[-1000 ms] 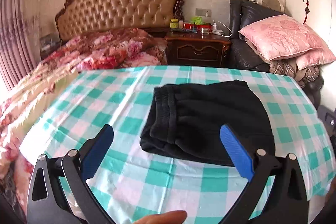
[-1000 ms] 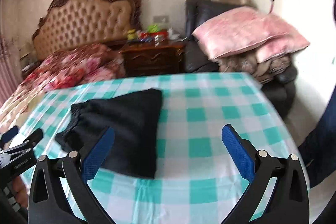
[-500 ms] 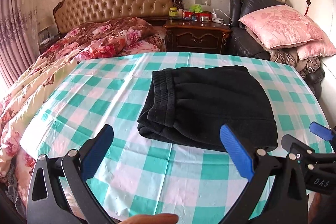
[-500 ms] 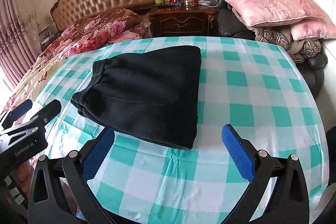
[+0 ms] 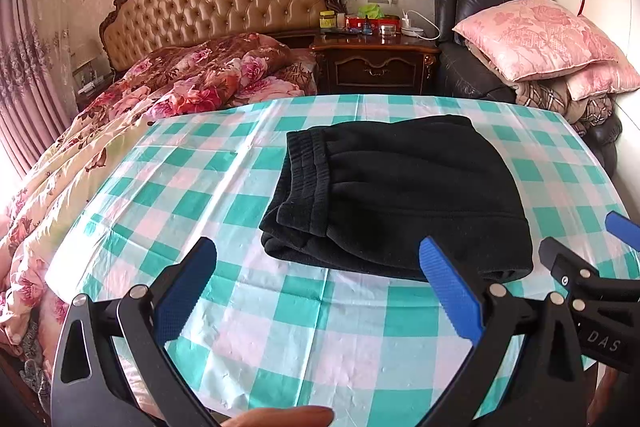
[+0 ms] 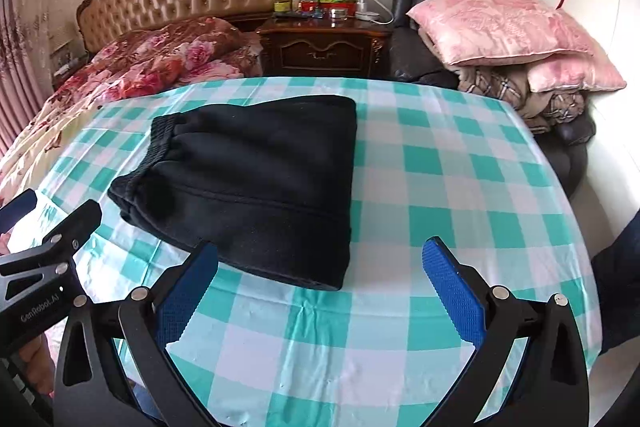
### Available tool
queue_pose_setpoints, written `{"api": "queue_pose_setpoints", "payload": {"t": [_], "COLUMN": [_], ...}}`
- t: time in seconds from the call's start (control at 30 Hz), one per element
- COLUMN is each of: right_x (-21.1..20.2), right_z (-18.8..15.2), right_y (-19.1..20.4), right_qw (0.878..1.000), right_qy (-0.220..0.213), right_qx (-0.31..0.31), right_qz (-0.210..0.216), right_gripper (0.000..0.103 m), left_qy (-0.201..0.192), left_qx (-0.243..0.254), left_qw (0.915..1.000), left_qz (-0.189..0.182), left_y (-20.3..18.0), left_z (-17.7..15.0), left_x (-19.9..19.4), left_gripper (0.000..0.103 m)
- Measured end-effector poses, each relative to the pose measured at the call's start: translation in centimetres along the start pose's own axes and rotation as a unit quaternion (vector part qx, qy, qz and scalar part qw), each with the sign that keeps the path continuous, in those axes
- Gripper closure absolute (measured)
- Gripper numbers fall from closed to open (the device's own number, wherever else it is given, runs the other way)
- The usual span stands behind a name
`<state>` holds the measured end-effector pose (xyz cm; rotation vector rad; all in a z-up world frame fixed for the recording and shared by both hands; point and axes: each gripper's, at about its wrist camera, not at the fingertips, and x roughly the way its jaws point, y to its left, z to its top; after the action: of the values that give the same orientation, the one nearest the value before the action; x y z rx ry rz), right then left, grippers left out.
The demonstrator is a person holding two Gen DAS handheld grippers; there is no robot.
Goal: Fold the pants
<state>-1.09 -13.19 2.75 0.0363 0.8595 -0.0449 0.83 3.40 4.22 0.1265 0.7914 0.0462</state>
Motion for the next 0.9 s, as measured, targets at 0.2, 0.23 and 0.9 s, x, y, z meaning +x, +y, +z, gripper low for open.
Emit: {"api": "queue_pose_setpoints", "payload": {"t": [0.2, 0.23, 0.9], "right_x": [0.06, 0.07, 0.25], "right_z": [0.01, 0.01, -0.33], "right_y": [-0.15, -0.15, -0.3], "right_qw": [1.0, 1.0, 1.0], "right_qy": [0.0, -0.001, 0.001], "right_qx": [0.003, 0.002, -0.001], "right_qz": [-0.003, -0.005, -0.008], "right_gripper": [0.005, 0.005, 0.005], "left_qy": [0.004, 0.003, 0.014], "left_qx": [0.002, 0.004, 0.022], "left_qw": [1.0, 0.9999, 0.9996], "left_qz": [0.009, 0.013, 0.007], "left_y": [0.02, -0.02, -0.55], "left_z": [-0.04, -0.06, -0.15], "left_x": [0.27, 0.27, 0.49], "left_gripper": [0.002, 0.002, 0.002]}}
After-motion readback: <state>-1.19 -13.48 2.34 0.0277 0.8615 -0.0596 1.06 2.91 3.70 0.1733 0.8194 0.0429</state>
